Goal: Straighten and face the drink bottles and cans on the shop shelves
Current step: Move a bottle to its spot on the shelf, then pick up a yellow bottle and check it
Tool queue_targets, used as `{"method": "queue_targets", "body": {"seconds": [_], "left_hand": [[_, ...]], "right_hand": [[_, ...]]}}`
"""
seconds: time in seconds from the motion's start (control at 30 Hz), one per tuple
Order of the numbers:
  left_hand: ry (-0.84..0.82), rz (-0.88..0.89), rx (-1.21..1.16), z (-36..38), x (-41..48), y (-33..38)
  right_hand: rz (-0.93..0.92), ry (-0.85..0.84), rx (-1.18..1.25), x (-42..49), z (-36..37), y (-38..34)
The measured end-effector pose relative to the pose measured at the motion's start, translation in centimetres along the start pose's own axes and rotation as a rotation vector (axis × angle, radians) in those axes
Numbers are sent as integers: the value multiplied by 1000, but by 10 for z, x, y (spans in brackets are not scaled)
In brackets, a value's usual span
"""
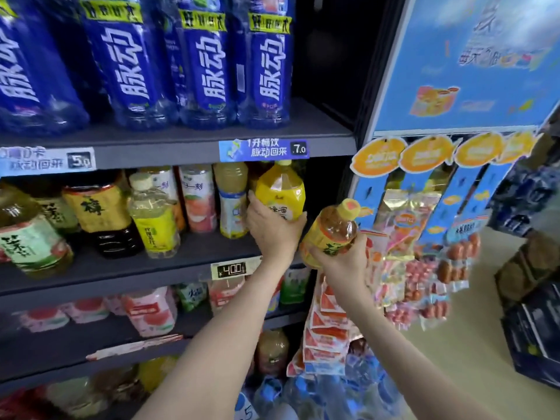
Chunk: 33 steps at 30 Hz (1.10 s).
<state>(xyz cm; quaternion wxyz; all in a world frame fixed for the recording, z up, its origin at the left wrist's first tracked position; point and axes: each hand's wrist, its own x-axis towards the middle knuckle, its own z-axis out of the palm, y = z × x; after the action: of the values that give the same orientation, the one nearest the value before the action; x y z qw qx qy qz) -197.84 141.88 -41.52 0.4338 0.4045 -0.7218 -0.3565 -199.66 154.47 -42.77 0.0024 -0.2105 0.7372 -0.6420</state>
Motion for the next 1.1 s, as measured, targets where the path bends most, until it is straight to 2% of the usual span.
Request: {"method": "queue_targets", "body": {"seconds": [0.17,0.3,0.53,0.73,0.97,1.1], "left_hand": [[33,3,-162,-12,-4,-13],[61,21,-161,-47,-38,-32],[139,-30,-204,-89,-51,-43],[227,-71,-282,-96,-39,-41],[264,-48,-205,-103,-37,-44],[206,-104,-156,-119,-40,-40]], "right_hand": [[-12,-43,56,5,0,7],[1,-87,65,14,3,3],[-31,-190,-20,30,32,-8],[12,-194,-106,70,66,-4],[123,-242,-159,127,98,5],[146,-246,-128,105,93,-3]]}}
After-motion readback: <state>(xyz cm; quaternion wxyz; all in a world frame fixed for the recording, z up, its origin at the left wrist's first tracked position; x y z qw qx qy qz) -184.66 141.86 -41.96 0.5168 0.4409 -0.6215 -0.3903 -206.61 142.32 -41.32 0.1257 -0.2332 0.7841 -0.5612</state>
